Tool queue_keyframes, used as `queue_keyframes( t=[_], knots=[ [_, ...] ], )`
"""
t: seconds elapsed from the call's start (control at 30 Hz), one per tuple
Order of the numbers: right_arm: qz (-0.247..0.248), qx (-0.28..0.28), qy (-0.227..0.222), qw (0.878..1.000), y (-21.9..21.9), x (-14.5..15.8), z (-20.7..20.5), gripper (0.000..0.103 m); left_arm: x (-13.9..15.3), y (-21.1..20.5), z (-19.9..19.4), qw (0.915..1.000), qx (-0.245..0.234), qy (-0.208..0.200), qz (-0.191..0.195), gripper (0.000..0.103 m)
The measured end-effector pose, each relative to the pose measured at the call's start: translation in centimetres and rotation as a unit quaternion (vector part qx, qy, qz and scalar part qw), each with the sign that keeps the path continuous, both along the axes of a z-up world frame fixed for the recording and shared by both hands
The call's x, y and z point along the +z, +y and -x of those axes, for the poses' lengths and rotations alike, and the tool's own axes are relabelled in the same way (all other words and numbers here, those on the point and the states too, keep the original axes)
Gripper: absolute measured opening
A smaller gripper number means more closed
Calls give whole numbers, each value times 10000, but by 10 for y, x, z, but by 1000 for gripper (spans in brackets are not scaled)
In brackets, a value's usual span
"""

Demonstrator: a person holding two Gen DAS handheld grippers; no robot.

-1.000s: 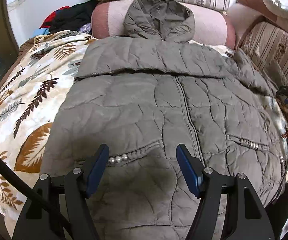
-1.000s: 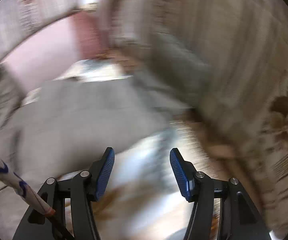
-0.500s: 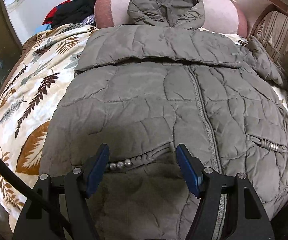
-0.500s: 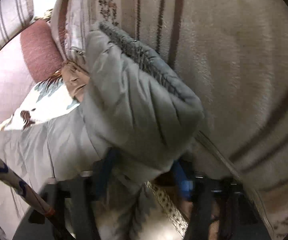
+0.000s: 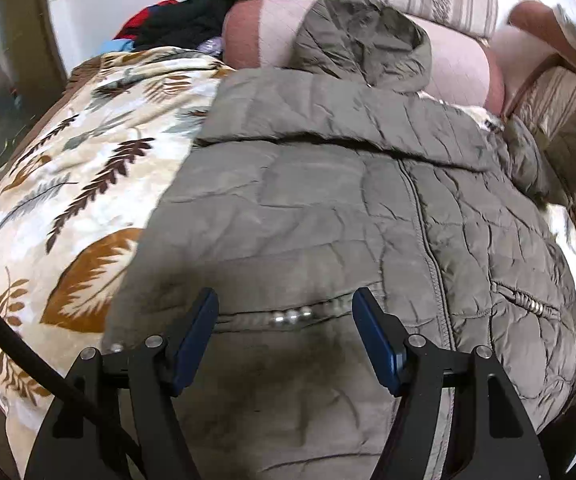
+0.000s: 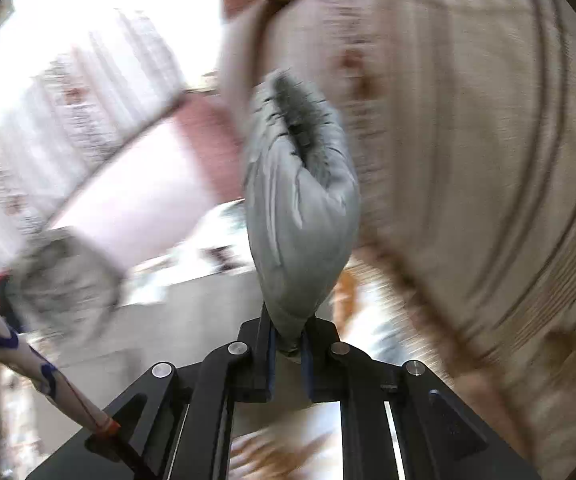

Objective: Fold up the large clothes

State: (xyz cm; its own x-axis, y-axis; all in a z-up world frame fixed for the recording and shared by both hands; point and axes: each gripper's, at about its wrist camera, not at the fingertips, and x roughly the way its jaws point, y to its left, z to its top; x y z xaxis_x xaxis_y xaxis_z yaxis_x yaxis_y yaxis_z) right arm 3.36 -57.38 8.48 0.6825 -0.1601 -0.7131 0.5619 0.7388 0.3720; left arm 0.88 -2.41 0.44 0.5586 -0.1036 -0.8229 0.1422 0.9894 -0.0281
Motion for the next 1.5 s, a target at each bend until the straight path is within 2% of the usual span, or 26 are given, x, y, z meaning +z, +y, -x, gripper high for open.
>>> queue_keyframes(
  t=[0.13,0.2,0.37,0.43,0.53,0.57,0.6,0.67,0.7,0.77,0.8,0.9,1.03,1.13,1.27,1.3,1.33,1.37,1.4,1.5],
  knots=[
    [-651,754,-261,9947,65,-3,-19,11,6,22,3,9996,230,-85,111,69],
    [-1024,1270,-302,9861,110,-14,-36,11,8,37,3,9990,388,-105,177,69],
    [-1232,2392,-29,9631,222,-50,-64,11,13,67,0,9965,760,-141,313,69],
    [-1137,2692,232,9561,261,-70,-77,11,15,73,-2,9959,819,-152,340,68],
    [-661,2958,791,9497,309,-104,-94,15,20,78,-8,9955,854,-203,344,68],
    [-567,3014,922,9473,316,-112,-97,24,21,78,-9,9955,849,-208,355,69],
    [-375,3122,1128,9426,330,-125,-100,38,23,77,-14,9957,809,-198,405,69],
    [79,3233,1183,9388,342,-130,-96,46,24,73,-23,9962,673,-142,534,71],
    [254,3354,1118,9351,345,-126,-93,60,25,70,-29,9963,578,-111,629,73],
    [492,3576,969,9275,349,-114,-80,78,26,62,-39,9959,433,-86,795,74],
    [635,3610,874,9263,346,-105,-72,82,27,56,-47,9952,320,-65,919,74],
    [872,3542,674,9287,333,-87,-49,84,27,35,-70,9919,-37,13,1268,78],
    [605,3189,593,9440,292,-75,-26,84,19,0,-103,9860,-519,201,1569,80],
    [365,2756,555,9590,256,-73,-9,84,1,-35,-134,9837,-853,454,1513,81],
    [305,2382,542,9692,227,-74,6,84,-30,-64,-160,9874,-769,750,1162,79],
    [315,2314,564,9707,219,-74,10,85,-35,-68,-163,9869,-760,824,1159,55],
    [317,2257,595,9719,214,-74,12,85,-41,-72,-167,9840,-783,1032,1226,26],
    [313,2207,628,9728,210,-76,13,85,-43,-73,-166,9835,-744,1128,1202,25],
    [308,2167,658,9735,207,-78,13,85,-37,-74,-166,9842,-722,1083,1200,19],
    [370,2095,690,9747,202,-79,6,85,0,-60,-166,9875,-759,614,1238,16]
  ],
)
